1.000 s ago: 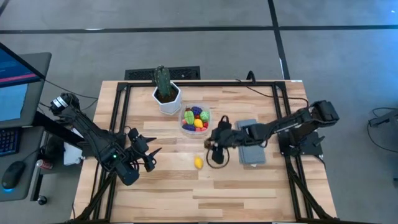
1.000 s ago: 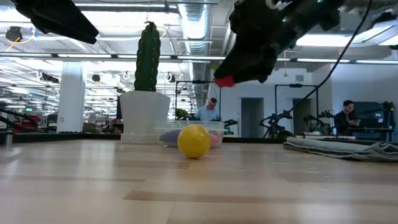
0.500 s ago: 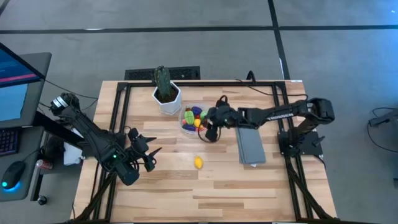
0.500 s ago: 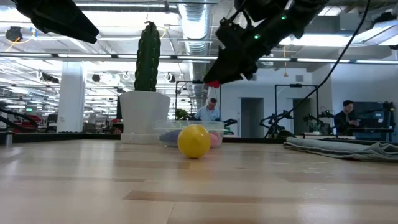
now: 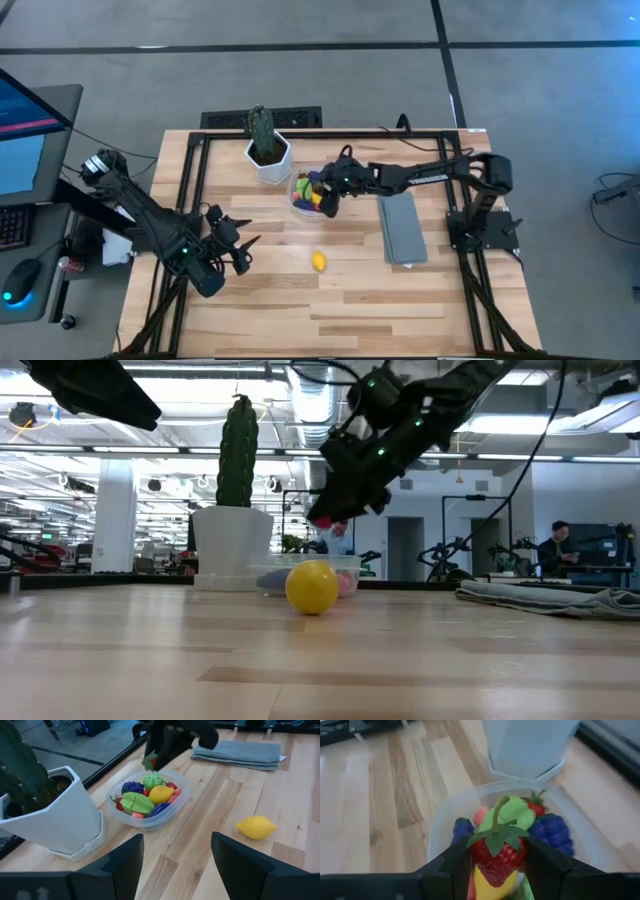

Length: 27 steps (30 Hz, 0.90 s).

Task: Pick and placing Produce into tupperware
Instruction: Put the strawberry into the transparent bin

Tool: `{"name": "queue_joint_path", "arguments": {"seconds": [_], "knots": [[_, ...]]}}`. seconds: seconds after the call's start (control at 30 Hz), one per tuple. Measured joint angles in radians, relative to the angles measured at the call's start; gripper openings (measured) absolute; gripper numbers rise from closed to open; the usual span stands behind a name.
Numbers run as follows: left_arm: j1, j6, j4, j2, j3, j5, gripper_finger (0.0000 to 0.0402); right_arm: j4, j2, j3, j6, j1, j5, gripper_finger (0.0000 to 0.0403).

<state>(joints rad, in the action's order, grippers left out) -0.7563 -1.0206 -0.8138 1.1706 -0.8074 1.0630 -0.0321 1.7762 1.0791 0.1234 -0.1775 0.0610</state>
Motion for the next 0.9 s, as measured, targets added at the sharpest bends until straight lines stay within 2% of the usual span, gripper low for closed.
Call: {"name": "queue_joint_path", "arguments": {"seconds": [0.2,0.53,0.9], "knots": [[0.0,-0.004,0.0,0.0,0.0,-0.001,0.0224,0.006,0.091,0.046,0.034,-0.01,-0.042,0.0191],[0.0,-0.011,0.001,0.0,0.0,-0.004,0.0224,0.021,0.128,0.093,0.034,-0.023,-0.064,0.0181],[0.0,-0.011,0.0,0.0,0.0,-0.003,0.0224,0.025,0.128,0.092,0.086,-0.041,-0.065,0.0236]]}}
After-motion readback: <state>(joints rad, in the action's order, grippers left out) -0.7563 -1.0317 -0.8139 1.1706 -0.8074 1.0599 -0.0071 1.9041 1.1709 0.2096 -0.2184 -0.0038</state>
